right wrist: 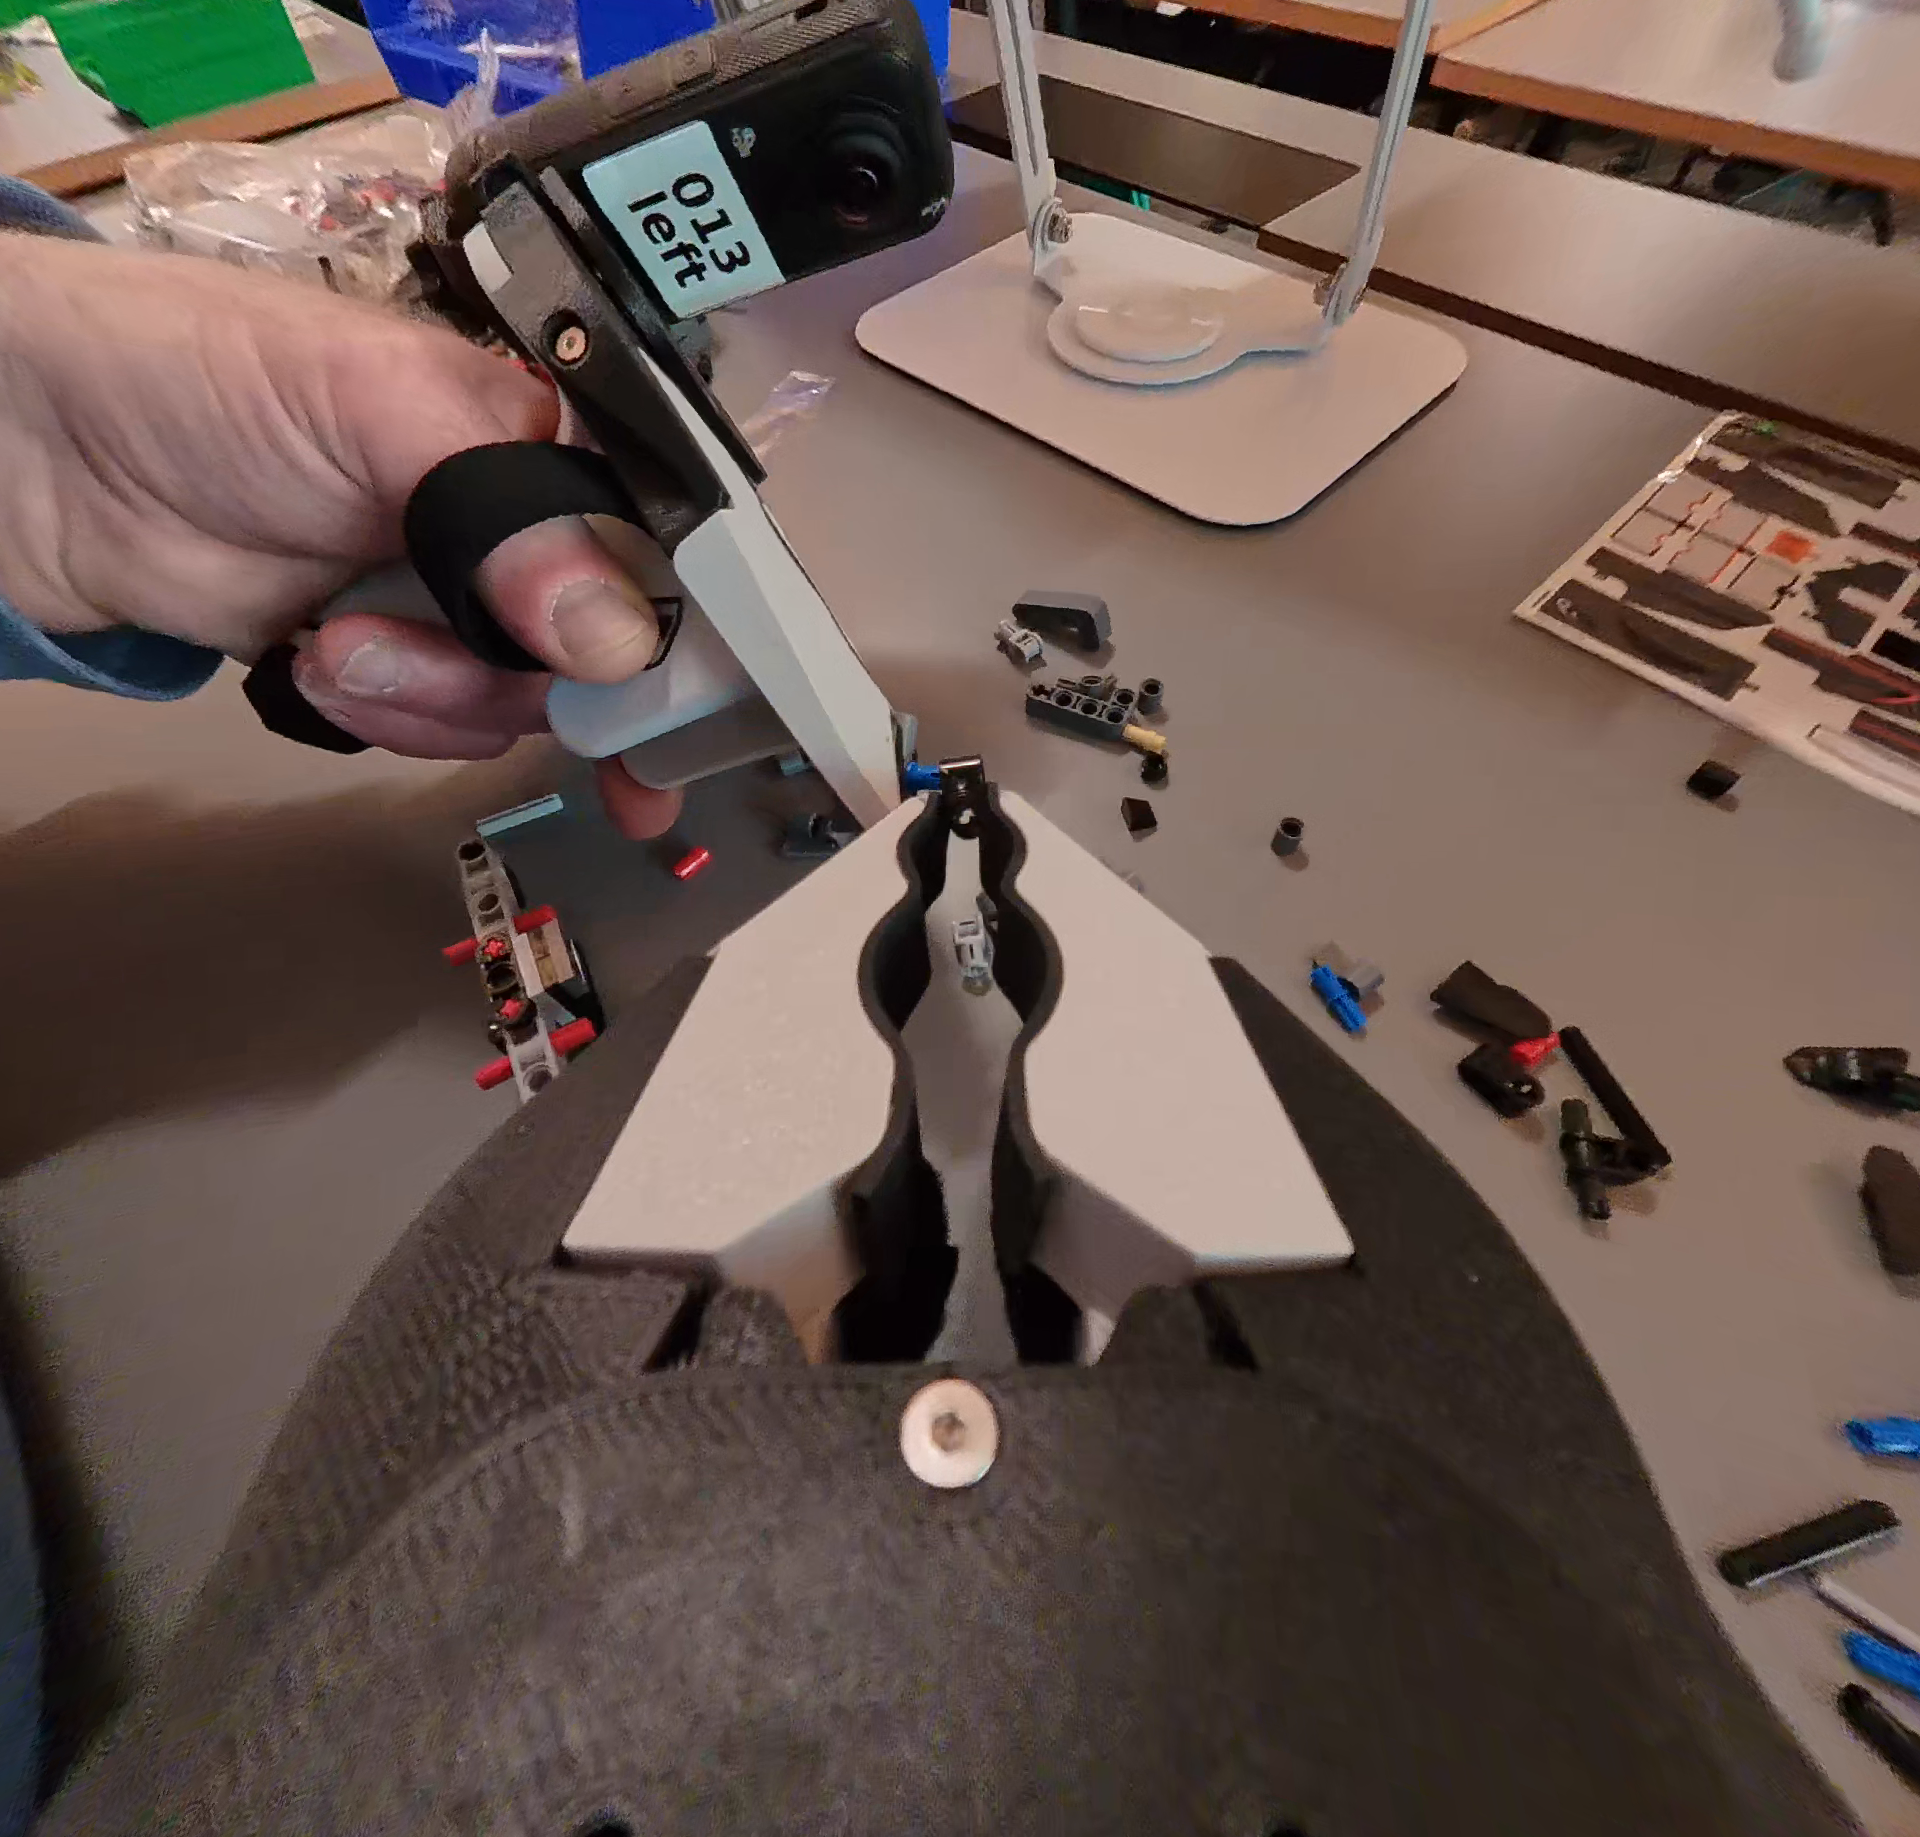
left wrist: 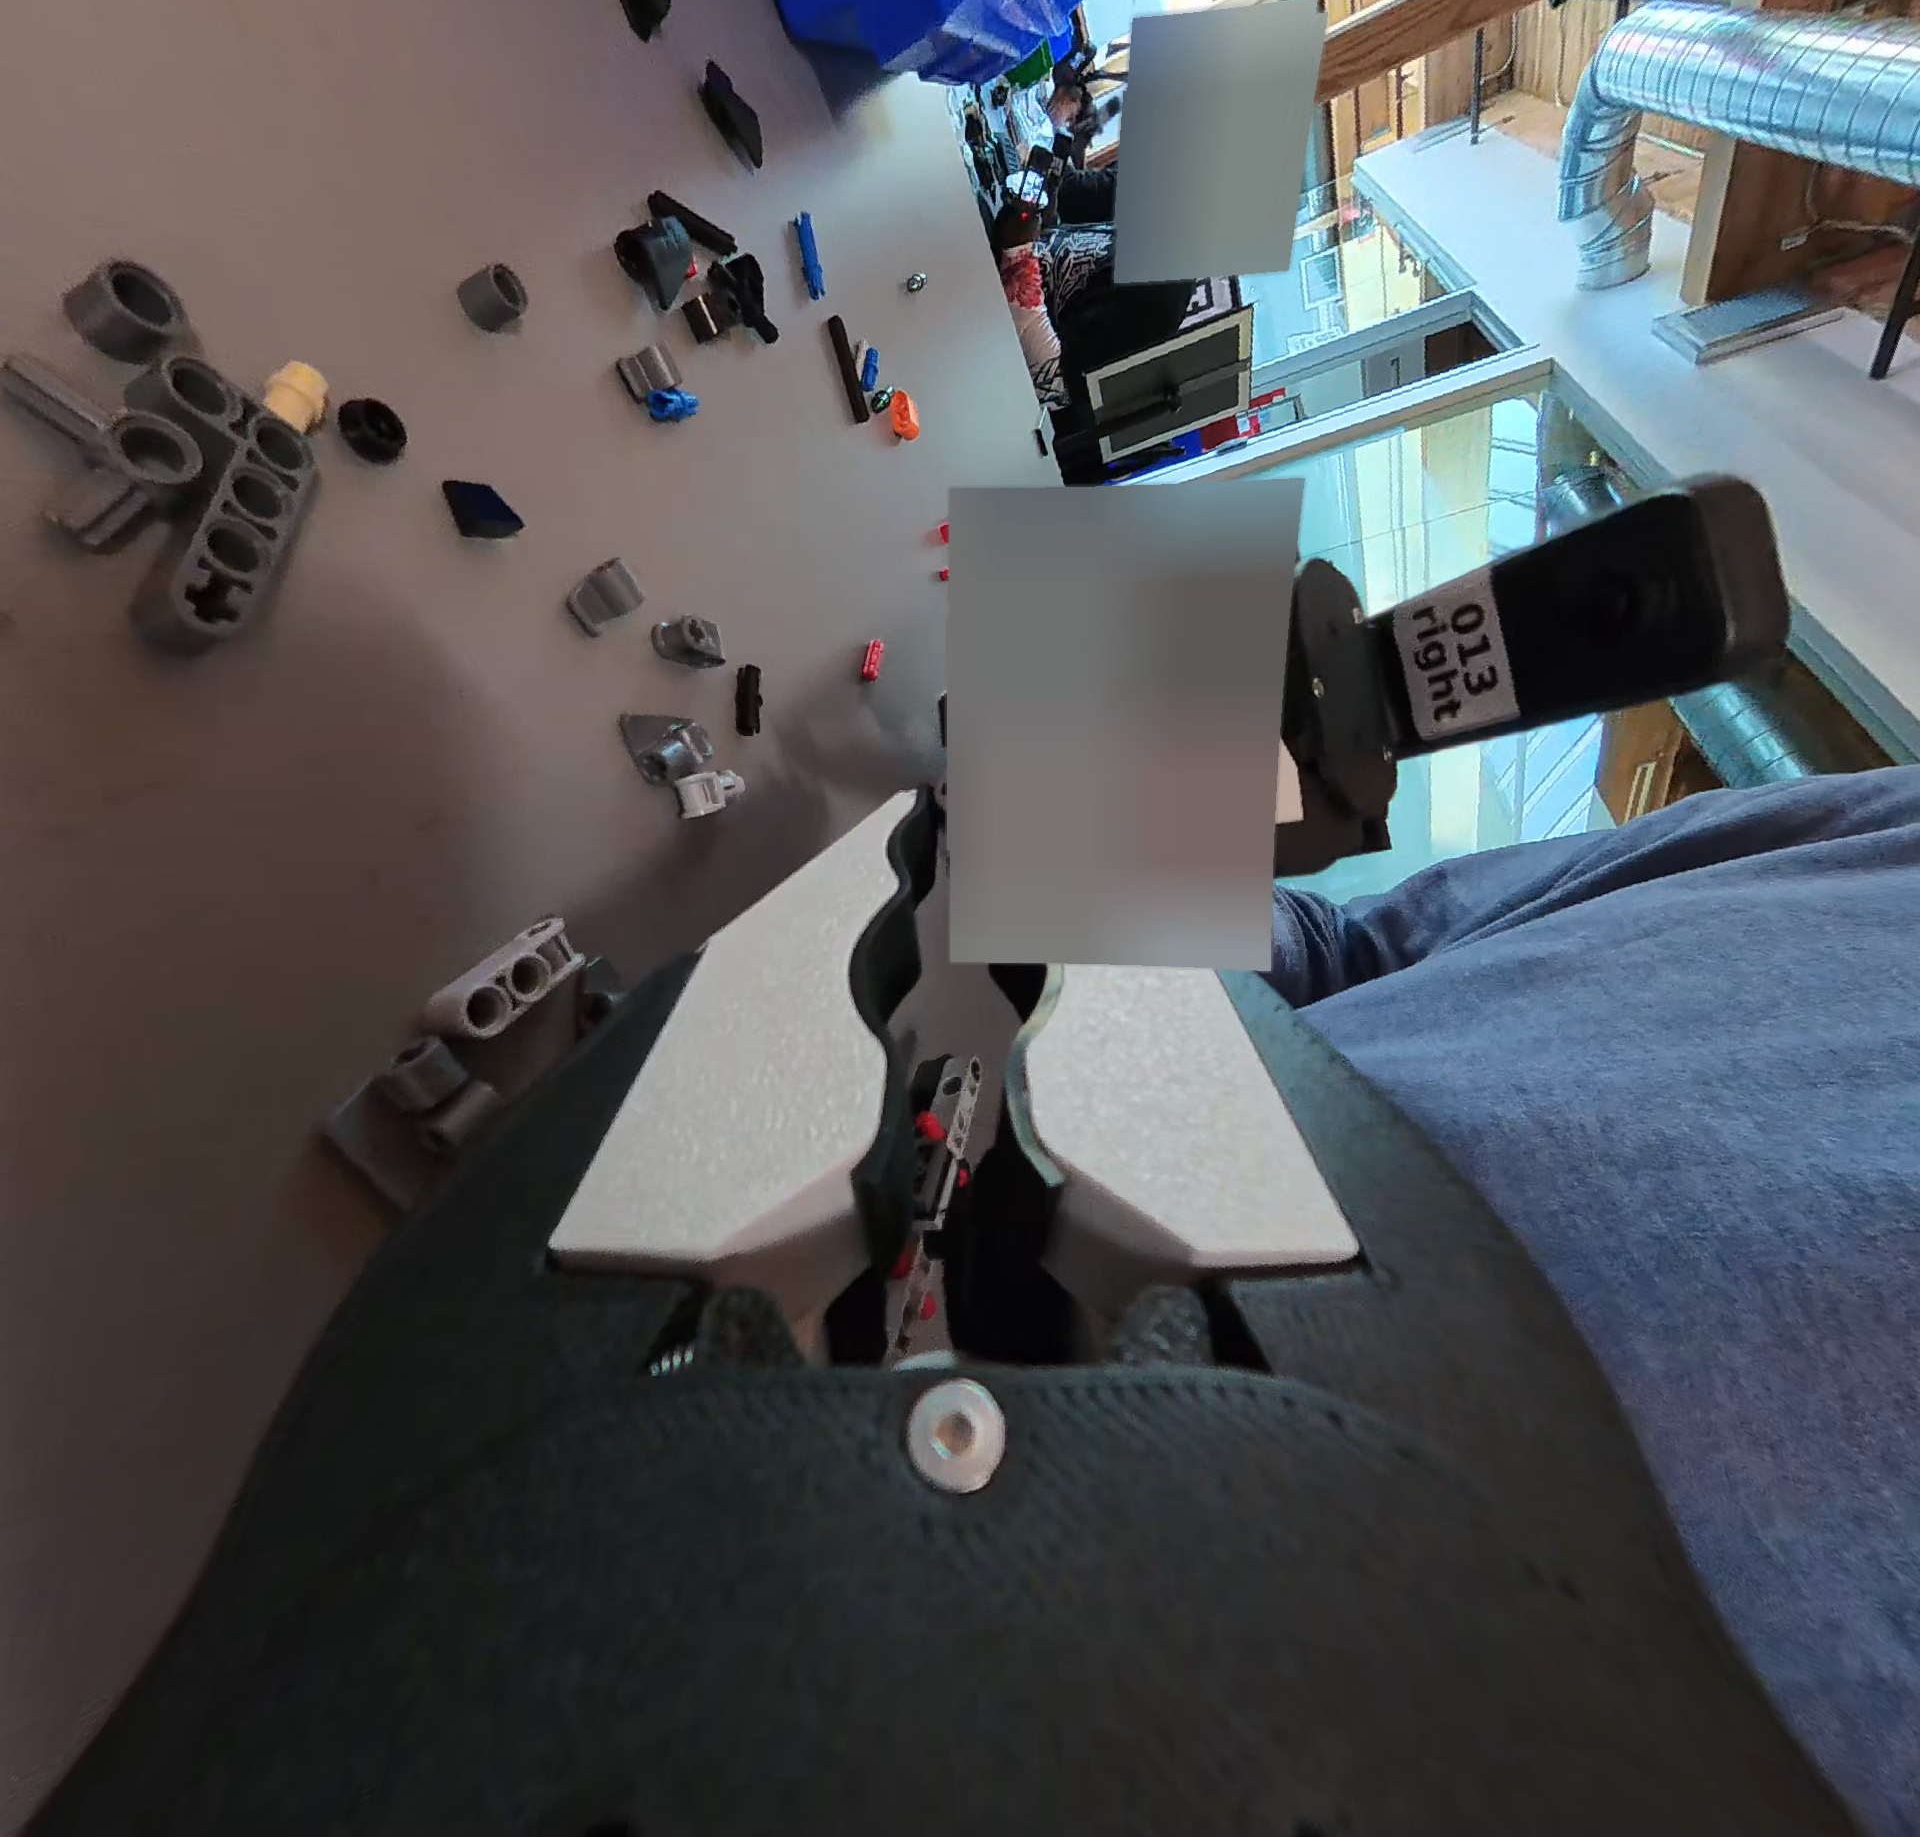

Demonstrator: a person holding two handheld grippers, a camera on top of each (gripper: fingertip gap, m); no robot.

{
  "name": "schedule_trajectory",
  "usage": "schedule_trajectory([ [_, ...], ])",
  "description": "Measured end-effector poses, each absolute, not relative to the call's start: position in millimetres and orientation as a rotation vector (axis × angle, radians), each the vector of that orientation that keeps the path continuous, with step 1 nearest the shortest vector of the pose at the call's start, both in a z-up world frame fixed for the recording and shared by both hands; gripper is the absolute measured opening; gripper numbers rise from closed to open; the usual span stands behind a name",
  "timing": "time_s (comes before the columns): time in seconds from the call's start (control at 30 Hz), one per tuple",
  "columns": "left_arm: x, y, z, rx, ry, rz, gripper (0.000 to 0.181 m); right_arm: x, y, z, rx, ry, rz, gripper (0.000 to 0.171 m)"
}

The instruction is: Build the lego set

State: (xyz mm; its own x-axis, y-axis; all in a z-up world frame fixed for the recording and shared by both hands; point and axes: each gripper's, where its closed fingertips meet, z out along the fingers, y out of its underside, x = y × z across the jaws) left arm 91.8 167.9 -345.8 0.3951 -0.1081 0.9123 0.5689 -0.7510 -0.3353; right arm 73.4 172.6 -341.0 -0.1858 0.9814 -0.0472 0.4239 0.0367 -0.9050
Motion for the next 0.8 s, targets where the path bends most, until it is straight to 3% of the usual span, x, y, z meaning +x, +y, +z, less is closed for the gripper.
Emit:
schedule_trajectory([
  [0.8,94,170,-328,-1.894,-0.435,-1.548,0.005,75,174,-325,-1.219,-1.705,1.076,0.003],
])
